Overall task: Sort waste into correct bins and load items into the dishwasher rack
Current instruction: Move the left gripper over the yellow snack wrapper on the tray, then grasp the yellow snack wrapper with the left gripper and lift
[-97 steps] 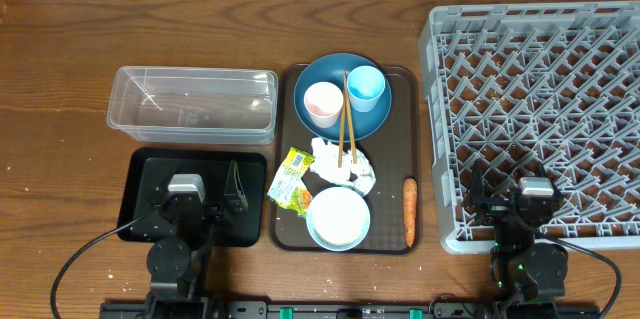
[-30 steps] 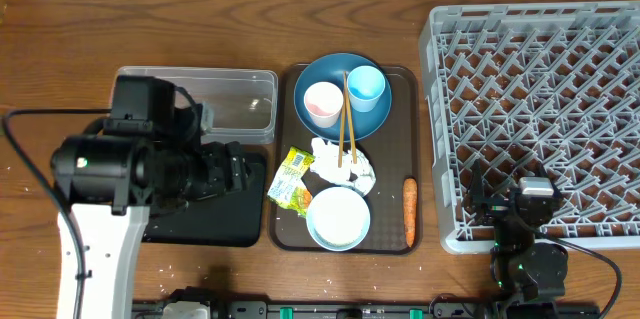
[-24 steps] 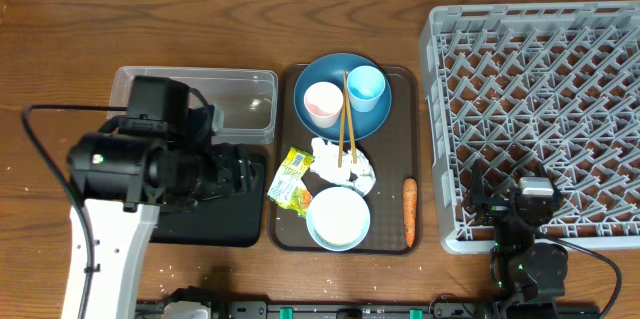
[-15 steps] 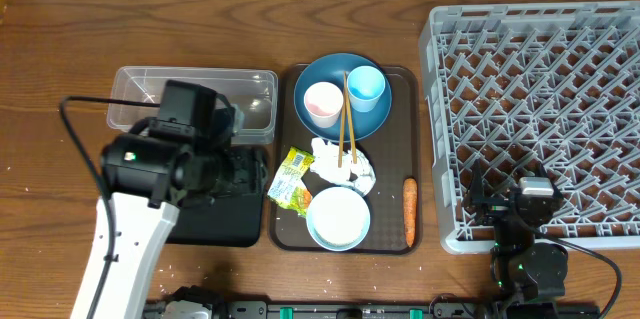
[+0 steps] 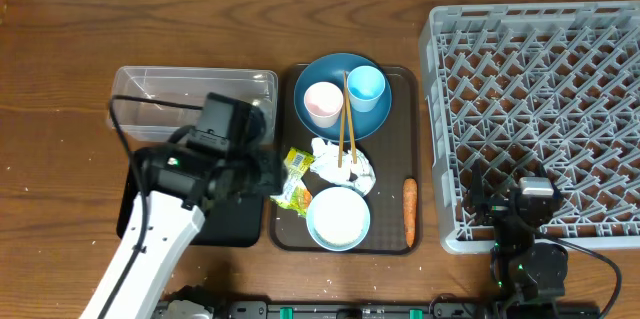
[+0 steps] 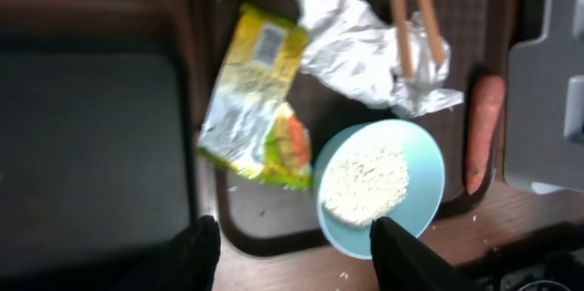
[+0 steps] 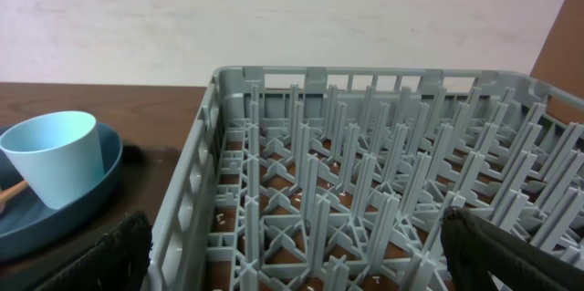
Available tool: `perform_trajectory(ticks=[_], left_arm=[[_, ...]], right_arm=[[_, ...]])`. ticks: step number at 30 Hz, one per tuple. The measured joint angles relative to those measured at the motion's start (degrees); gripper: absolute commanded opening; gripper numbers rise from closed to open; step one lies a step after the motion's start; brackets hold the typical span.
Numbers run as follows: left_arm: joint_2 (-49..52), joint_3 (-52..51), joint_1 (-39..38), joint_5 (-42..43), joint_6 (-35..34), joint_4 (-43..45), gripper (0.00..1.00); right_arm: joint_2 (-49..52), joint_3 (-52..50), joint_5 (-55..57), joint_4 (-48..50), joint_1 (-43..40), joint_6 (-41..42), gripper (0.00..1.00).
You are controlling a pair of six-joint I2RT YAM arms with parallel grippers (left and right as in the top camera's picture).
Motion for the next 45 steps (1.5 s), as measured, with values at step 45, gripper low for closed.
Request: perform_trajectory(ticks=[45], left_arm=[[20.87, -11.56, -12.87, -16.92, -1.27, 25.62, 0.53]], right_arm=[[0.00, 0.00, 0.00, 0.00, 0.00, -0.02, 0.99]])
